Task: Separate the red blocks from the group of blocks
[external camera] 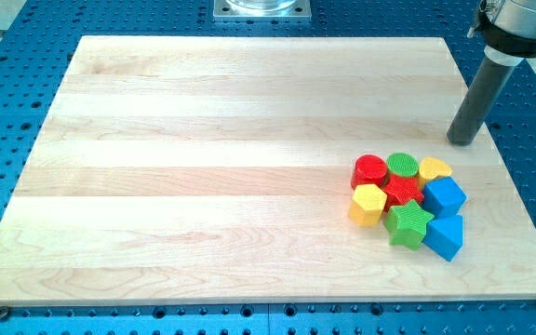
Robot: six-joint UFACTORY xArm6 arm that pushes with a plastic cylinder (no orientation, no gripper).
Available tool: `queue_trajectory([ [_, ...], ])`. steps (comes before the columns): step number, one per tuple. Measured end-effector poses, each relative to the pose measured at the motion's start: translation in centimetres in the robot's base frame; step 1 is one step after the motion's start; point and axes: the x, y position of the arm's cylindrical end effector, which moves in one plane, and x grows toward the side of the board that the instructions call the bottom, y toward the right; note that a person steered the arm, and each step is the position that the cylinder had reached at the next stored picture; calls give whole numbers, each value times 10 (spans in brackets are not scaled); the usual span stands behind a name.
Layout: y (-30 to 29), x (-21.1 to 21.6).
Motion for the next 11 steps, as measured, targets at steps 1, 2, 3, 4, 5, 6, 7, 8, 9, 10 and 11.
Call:
queue_trajectory([
  [1, -2, 1],
  [2, -2, 1],
  [3, -10, 6],
  [4, 41, 40],
  [5, 48, 106],
  [6, -5, 130],
  [7, -72, 130],
  [8, -125, 118],
  [9, -146, 85],
  [10, -159, 53],
  [11, -145, 103],
])
